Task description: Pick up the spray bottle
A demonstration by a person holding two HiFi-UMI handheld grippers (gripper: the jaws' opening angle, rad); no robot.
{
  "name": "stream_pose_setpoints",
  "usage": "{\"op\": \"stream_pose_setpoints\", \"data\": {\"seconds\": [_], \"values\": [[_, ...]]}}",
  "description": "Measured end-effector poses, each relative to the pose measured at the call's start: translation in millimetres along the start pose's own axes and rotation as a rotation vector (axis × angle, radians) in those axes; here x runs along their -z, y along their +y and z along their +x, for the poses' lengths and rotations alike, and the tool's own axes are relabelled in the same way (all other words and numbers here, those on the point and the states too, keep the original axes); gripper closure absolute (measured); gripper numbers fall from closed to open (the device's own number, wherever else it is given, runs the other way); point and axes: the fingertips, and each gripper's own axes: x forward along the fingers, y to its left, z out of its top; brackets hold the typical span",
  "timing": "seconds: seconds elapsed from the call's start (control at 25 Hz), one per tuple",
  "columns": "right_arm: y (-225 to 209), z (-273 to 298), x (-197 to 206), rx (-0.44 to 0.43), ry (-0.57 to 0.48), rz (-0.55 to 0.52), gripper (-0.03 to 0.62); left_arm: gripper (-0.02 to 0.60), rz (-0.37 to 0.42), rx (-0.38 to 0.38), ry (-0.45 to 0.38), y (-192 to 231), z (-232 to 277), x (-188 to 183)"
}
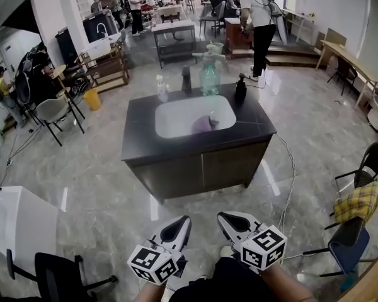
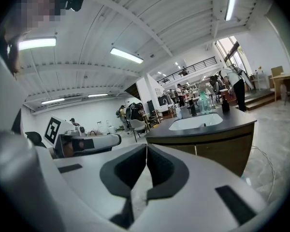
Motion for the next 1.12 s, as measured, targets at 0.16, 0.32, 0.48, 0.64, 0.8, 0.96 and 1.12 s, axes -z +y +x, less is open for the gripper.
{"op": "stream_pose_setpoints", "data": {"seconds": [0.16, 0.32, 0.48, 0.64, 0.8, 0.96, 1.12], "values": [[-32.5, 8.8, -14.2, -0.013, 0.004, -0.001, 0.586, 0.574, -0.008, -0.019, 0.000, 5.9, 34.6, -6.3], [-60.7, 12.5, -26.5, -0.030, 0.008, -0.016, 0.586, 0.574, -0.021, -0.041, -0.015, 9.2, 64.1, -11.8], [-87.8, 13.1, -38.8, -0.043, 0.000, -0.023, 0.586, 0.574, -0.020, -0.031, -0.012, 4.8, 95.8, -15.7], [-111.2, 11.4, -45.6, -0.063, 0.013, -0.053, 0.586, 0.574, -0.007, -0.026, -0.012, -3.0, 123.7, -18.6], [-134.6, 11.8, -48.9, -0.072, 0.016, -0.061, 0.586, 0.574, -0.011, -0.014, -0.003, -8.2, 149.1, -16.7], [-152.4, 12.0, -54.4, -0.075, 0.011, -0.055, 0.586, 0.574, -0.003, -0.012, 0.008, -13.0, 164.9, -16.5], [-164.4, 14.8, -54.4, -0.080, 0.010, -0.041, 0.586, 0.574, -0.023, -0.033, 0.019, -7.4, 175.6, -13.2]]}}
